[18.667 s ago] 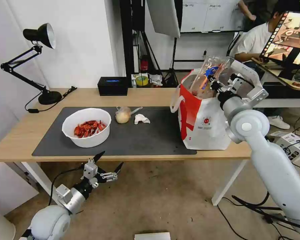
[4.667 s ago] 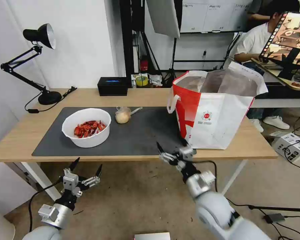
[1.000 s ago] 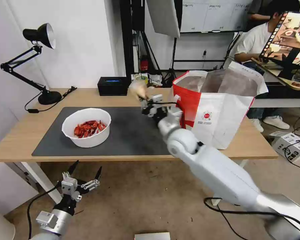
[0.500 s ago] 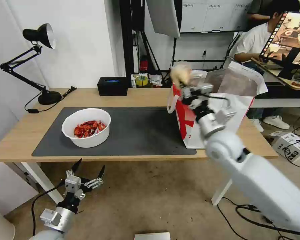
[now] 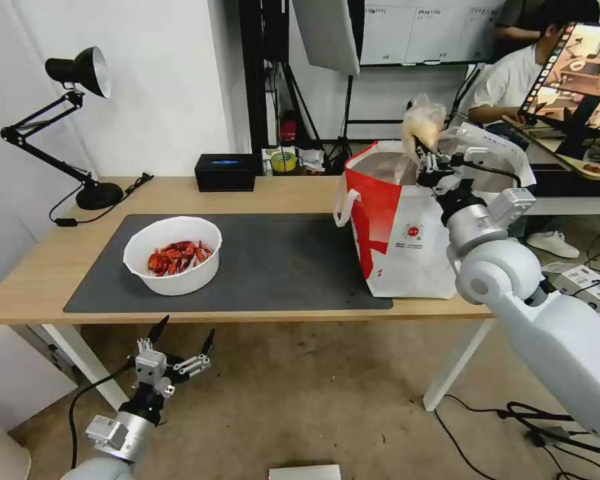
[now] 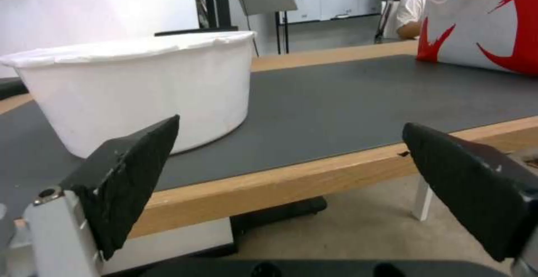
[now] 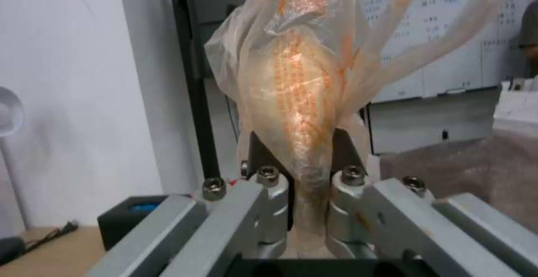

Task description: Pick up the trash from the table and place it into the takeout bag.

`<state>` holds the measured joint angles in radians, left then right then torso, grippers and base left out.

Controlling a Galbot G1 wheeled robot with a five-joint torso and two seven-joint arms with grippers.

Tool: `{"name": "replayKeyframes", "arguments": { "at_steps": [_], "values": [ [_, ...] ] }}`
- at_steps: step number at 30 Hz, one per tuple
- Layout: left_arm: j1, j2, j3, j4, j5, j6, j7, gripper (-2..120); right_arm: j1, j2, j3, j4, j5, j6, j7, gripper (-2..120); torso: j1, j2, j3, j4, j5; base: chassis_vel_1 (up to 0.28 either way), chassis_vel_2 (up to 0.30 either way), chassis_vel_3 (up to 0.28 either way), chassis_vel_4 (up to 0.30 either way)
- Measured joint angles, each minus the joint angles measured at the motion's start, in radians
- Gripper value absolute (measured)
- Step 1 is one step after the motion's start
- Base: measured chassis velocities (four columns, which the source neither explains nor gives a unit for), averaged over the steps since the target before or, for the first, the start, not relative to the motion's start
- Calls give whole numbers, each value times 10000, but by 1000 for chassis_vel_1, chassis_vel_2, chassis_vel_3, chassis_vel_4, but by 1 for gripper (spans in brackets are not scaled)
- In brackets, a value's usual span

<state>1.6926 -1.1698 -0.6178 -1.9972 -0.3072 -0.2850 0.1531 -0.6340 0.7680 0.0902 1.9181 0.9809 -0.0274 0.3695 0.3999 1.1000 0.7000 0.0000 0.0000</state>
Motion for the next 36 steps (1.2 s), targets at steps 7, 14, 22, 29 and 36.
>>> {"name": "replayKeyframes", "arguments": {
  "at_steps": [7, 14, 22, 29, 36],
  "values": [
    [152, -13, -75, -106, 0, 0, 0, 100, -97, -31, 52, 44, 199, -351, -1, 25, 0, 0, 0, 0, 1, 0, 0, 0, 0],
    [208, -21, -88, -205, 9, 0, 4, 100, -123, -85, 123, 130, 310, -413, 38, 47, 0, 0, 0, 0, 0, 0, 0, 0, 0],
    [273, 9, -168, -272, 11, 15, 5, 100, -196, -124, 172, 194, 504, -626, 119, 78, 0, 0, 0, 0, 0, 0, 0, 0, 0],
    [287, -43, -155, -284, 22, 19, 5, 100, -100, -169, 93, 190, 559, -713, 131, 99, 0, 0, 0, 0, 0, 0, 0, 0, 0],
    [279, -25, -150, -335, 23, 40, 5, 100, -91, -206, 68, 212, 514, -713, 134, 100, 0, 0, 0, 0, 0, 0, 0, 0, 0]
  ]
}}
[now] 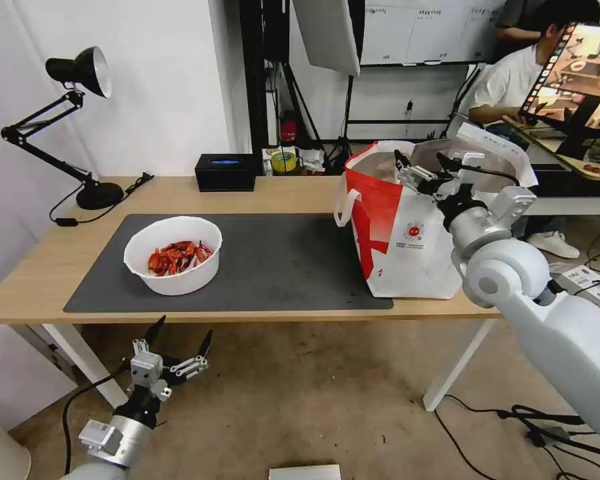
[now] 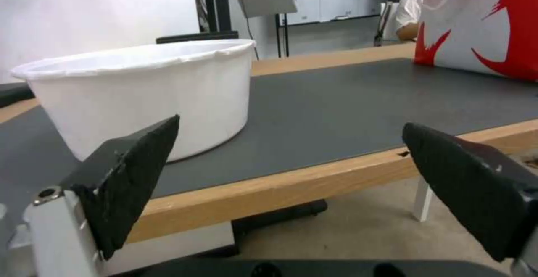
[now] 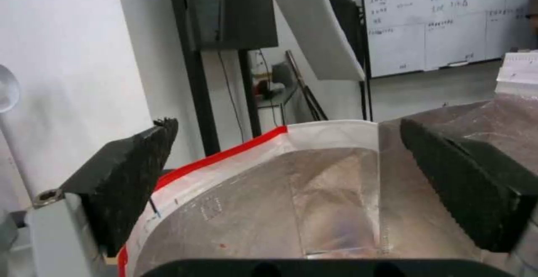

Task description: Pick up the trash from the table and place it into the takeout bag.

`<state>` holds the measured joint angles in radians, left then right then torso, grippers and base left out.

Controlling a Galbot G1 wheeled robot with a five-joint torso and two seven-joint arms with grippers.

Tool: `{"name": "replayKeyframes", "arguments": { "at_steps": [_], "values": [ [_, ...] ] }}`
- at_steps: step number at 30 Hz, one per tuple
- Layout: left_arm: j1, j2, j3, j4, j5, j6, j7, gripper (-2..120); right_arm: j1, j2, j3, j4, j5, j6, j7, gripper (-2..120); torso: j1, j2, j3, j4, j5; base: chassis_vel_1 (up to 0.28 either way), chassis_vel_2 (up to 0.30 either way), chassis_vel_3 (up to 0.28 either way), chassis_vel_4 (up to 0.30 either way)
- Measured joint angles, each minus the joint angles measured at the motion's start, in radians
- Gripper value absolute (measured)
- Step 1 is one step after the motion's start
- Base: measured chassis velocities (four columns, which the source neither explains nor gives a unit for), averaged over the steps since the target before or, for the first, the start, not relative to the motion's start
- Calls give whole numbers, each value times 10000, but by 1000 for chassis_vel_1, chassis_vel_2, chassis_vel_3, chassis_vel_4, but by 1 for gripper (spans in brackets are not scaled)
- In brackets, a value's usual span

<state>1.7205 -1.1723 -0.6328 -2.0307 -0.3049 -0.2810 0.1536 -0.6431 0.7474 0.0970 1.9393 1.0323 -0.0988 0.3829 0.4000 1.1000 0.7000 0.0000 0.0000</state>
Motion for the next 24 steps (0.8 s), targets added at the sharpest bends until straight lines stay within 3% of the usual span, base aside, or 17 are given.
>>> {"name": "replayKeyframes", "arguments": {
  "at_steps": [11, 18, 24],
  "values": [
    [37, -73, 1, -2, 27, 3, -1, 100, -626, 11, -14, 814, -1448, 1190, -487, 100, 0, 0, 0, 1, 0, 0, 0, 0, 0],
    [58, -100, -21, -3, 26, 0, -2, 100, -2093, -26, 191, 1881, -2178, 1408, -737, 100, 0, 0, -1, 0, -1, 0, 0, 0, 0],
    [57, -224, -23, -1, 45, -30, 1, 100, -4257, 259, 618, 2503, -3433, 1605, -756, 100, 0, 0, -1, 0, 0, 0, 0, 0, 0]
  ]
}}
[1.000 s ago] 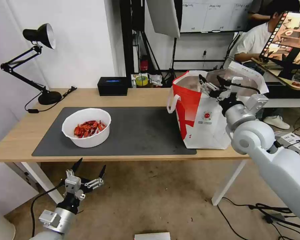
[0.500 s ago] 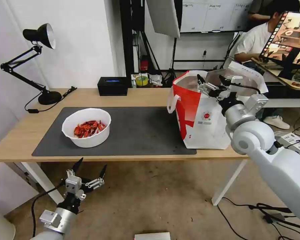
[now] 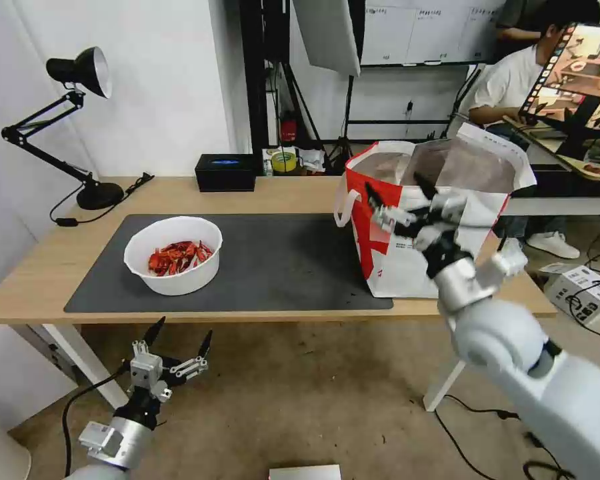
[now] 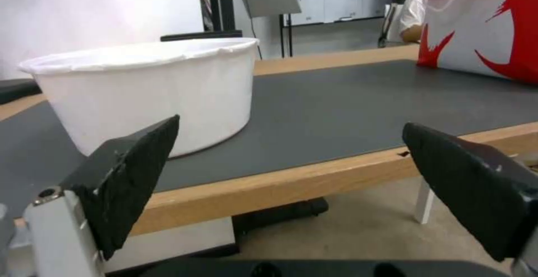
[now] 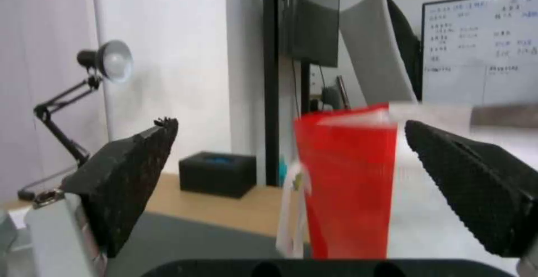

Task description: Pick up the trash from the table and place it into the takeout bag.

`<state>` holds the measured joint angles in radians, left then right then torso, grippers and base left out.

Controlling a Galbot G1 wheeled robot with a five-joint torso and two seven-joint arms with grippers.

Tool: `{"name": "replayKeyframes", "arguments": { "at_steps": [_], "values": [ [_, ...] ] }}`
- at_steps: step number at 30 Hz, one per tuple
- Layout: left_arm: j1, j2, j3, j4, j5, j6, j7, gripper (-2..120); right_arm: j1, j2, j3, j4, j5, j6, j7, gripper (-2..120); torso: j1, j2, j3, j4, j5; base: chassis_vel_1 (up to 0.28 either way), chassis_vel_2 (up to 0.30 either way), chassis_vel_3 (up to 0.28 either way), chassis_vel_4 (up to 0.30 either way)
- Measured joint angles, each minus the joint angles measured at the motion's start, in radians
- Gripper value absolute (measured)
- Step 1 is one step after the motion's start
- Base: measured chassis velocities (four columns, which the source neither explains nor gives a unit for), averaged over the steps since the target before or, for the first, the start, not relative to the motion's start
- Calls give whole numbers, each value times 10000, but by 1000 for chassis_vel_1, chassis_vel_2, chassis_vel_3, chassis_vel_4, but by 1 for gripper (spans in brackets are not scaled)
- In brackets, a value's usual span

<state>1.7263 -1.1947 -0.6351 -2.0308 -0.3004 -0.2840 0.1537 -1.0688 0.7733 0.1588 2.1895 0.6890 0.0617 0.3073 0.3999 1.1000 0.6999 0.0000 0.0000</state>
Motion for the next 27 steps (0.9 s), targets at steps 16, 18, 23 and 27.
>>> {"name": "replayKeyframes", "arguments": {
  "at_steps": [16, 18, 23, 27],
  "values": [
    [70, -5, -68, -14, 15, -72, 2, 100, -3924, 1182, 709, 45, -2457, 640, 657, 100, 0, -1, 0, 0, 0, 0, 0, 0, 0],
    [61, 41, -66, 9, 8, -84, 5, 100, -4440, 1502, 685, -74, -2804, 811, 656, 100, 0, -1, 0, 0, 0, 0, 0, 0, 0],
    [32, 195, -67, 72, -46, -92, 7, 100, -5127, 1908, 660, -405, -3329, 1088, 578, 100, 0, 0, 0, 0, 0, 0, 0, 0, 0],
    [-98, 260, -35, 149, -98, -93, 7, 100, -5309, 2049, 664, -699, -3487, 1172, 305, 100, 0, -1, 0, 0, -1, 0, 0, 0, 0]
  ]
}}
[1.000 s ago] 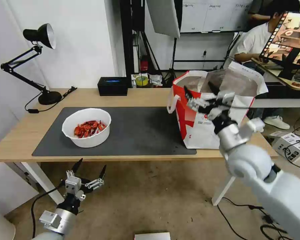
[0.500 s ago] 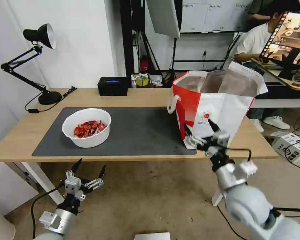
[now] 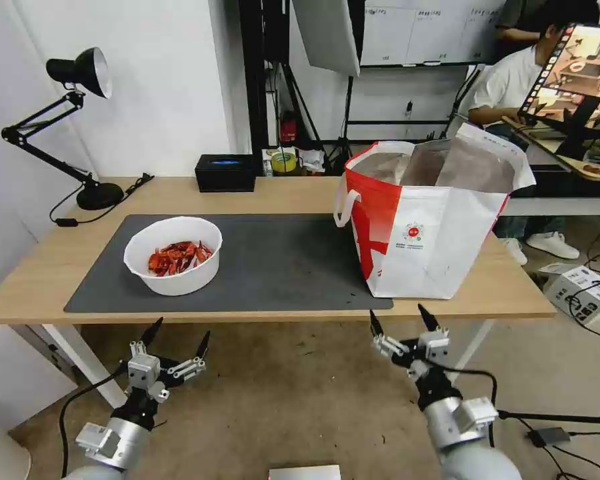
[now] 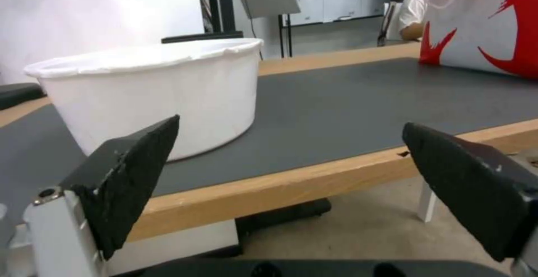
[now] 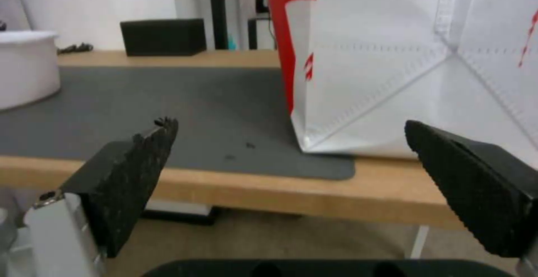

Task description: Pick up the trash from the table and place it into the takeout bag.

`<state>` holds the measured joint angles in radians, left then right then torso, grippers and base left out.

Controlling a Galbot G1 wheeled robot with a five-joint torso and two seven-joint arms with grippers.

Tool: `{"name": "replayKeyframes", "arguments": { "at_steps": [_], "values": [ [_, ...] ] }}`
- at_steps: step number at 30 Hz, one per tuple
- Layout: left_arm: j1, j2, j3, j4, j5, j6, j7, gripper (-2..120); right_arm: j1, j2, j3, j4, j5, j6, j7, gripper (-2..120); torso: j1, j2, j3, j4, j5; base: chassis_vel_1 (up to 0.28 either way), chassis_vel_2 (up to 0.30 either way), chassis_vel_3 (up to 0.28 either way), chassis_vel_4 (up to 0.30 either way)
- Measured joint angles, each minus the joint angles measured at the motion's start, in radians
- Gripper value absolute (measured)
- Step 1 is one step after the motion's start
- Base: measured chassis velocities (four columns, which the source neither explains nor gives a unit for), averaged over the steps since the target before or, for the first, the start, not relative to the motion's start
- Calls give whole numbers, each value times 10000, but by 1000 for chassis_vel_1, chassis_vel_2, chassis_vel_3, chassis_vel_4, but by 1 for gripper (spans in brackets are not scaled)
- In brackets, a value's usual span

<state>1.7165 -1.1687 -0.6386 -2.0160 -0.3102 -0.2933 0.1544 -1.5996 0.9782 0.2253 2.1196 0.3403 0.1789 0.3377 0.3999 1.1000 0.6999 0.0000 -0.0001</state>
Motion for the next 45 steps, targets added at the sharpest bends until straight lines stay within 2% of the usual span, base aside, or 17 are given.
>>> {"name": "replayKeyframes", "arguments": {
  "at_steps": [21, 24, 25, 28, 29, 32, 33, 36, 38, 40, 41, 43, 44, 45],
  "values": [
    [-399, 244, 160, 407, -244, 0, 0, 100, 316, 98, -193, -575, -16, 227, -279, 100, 0, 0, 1, 1, 1, 0, 0, 0, 0],
    [-743, 965, -103, 325, -804, 220, -163, 100, 325, 91, -197, -576, -5, 215, -280, 100, 0, 0, 1, 2, -1, 0, 0, 0, 0],
    [-743, 965, -103, 325, -804, 220, -163, 100, 325, 91, -197, -576, -5, 215, -280, 100, 0, 0, 1, 2, -1, 0, 0, 0, 0],
    [-1173, 1869, -347, 133, -1331, 866, -543, 100, 326, 88, -197, -575, 2, 208, -280, 100, 1, 0, 1, 1, 0, 0, 0, 0, 0],
    [-1173, 1869, -347, 133, -1331, 866, -543, 100, 326, 88, -197, -575, 2, 208, -280, 100, 1, 0, 1, 1, 0, 0, 0, 0, 0],
    [-1750, 2846, -436, 45, -2043, 1576, -1127, 100, 329, 86, -197, -575, 6, 203, -280, 100, 1, -1, 1, 0, 0, 0, 0, 0, 0],
    [-1750, 2846, -436, 45, -2043, 1576, -1127, 100, 329, 86, -197, -575, 6, 203, -280, 100, 1, -1, 1, 0, 0, 0, 0, 0, 0],
    [-2570, 3698, -430, 27, -2541, 2527, -1933, 100, 331, 83, -197, -575, 10, 200, -280, 100, 1, 0, 1, 0, 0, 0, 0, 0, 0],
    [-2764, 3884, -395, 23, -2739, 2774, -2105, 100, 331, 82, -197, -574, 11, 200, -280, 100, 1, 0, 1, 0, -1, 0, 0, 0, 0],
    [-3352, 4481, -202, 20, -3520, 3622, -2583, 100, 333, 81, -196, -574, 14, 198, -280, 100, 1, 0, 1, 0, -1, 0, 0, 0, 0],
    [-3352, 4481, -202, 20, -3520, 3622, -2583, 100, 333, 81, -196, -574, 14, 198, -280, 100, 1, 0, 1, 0, -1, 0, 0, 0, 0],
    [-3749, 4966, -57, 15, -4228, 4318, -2750, 100, 334, 81, -196, -573, 16, 196, -279, 100, 1, 0, 1, -1, -1, 0, 0, 0, 0],
    [-3749, 4966, -57, 15, -4228, 4318, -2750, 100, 334, 81, -196, -573, 16, 196, -279, 100, 1, 0, 1, -1, -1, 0, 0, 0, 0],
    [-3928, 5300, -19, 16, -4655, 4815, -2941, 100, 336, 81, -195, -571, 16, 195, -279, 100, 2, -1, 1, -1, 0, 0, 0, 0, 0]
  ]
}}
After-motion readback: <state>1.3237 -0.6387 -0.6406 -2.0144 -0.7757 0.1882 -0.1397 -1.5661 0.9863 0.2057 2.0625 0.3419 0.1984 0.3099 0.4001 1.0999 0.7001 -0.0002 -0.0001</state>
